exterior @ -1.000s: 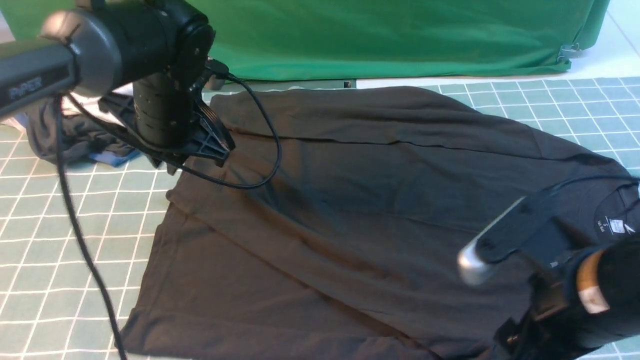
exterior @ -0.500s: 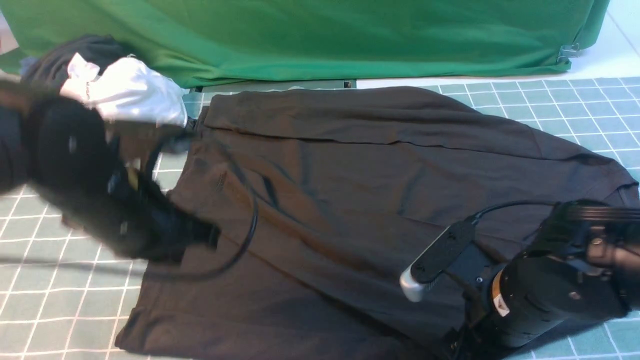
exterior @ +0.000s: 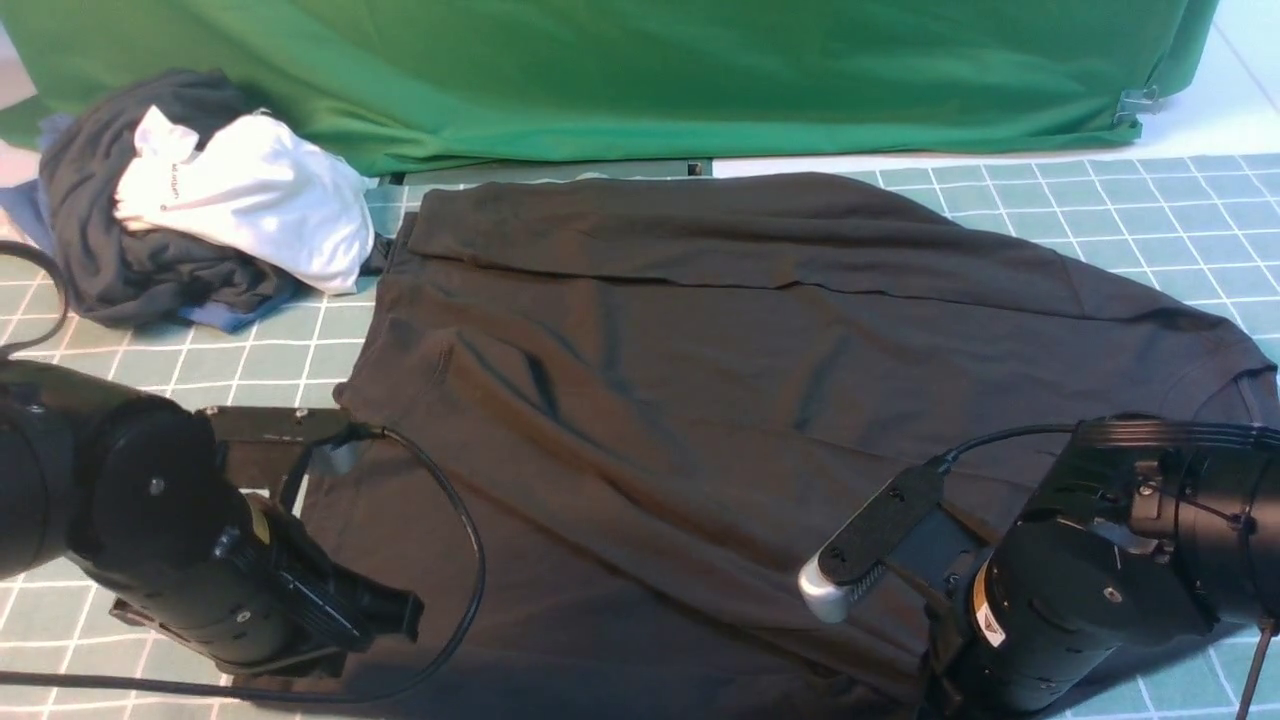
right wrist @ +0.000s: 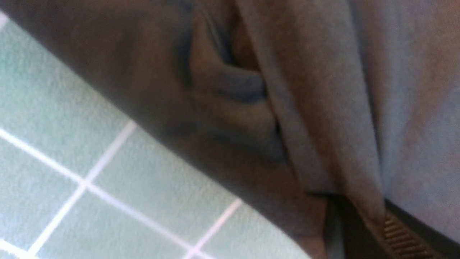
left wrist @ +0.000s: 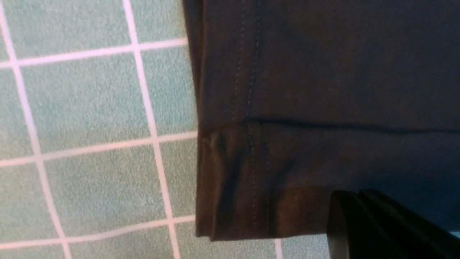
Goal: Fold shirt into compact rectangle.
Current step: 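Grab the top left corner of the dark shirt with the left gripper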
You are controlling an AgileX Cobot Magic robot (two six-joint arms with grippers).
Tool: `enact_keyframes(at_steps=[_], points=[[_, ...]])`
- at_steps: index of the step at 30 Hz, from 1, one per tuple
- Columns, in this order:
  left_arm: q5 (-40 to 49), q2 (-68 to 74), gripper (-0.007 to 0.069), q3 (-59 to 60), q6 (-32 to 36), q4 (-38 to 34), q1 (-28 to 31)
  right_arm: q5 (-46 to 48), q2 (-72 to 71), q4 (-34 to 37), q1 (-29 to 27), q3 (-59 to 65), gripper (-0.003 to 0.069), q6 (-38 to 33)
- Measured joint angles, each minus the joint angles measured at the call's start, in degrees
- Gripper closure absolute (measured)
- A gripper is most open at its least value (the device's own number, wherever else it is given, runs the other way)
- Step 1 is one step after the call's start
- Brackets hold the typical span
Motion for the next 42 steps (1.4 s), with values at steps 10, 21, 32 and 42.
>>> enact_keyframes(at_steps=[10, 21, 32, 42], points=[[2.27, -5.92, 0.0613, 0.18, 0.0, -1.72, 0.0, 9.42, -7.22, 3.69, 0.0, 1.23, 0.0631, 1.82], [9.8, -10.45, 0.0613, -5.65, -0.93, -2.33, 0.0, 11.03, -7.82, 7.25, 0.0, 8.53, 0.0509, 3.18], [10.51, 2.29, 0.061, -28.37, -3.32, 0.99, 0.0, 14.5, -17.75, 7.53, 3.23, 6.92, 0.0141, 2.64], [11.28, 24.07, 0.0567, -49.75, -5.99, 0.99, 3.79, 11.76, -44.14, 7.26, 4.51, 5.66, 0.0571, 6.96]])
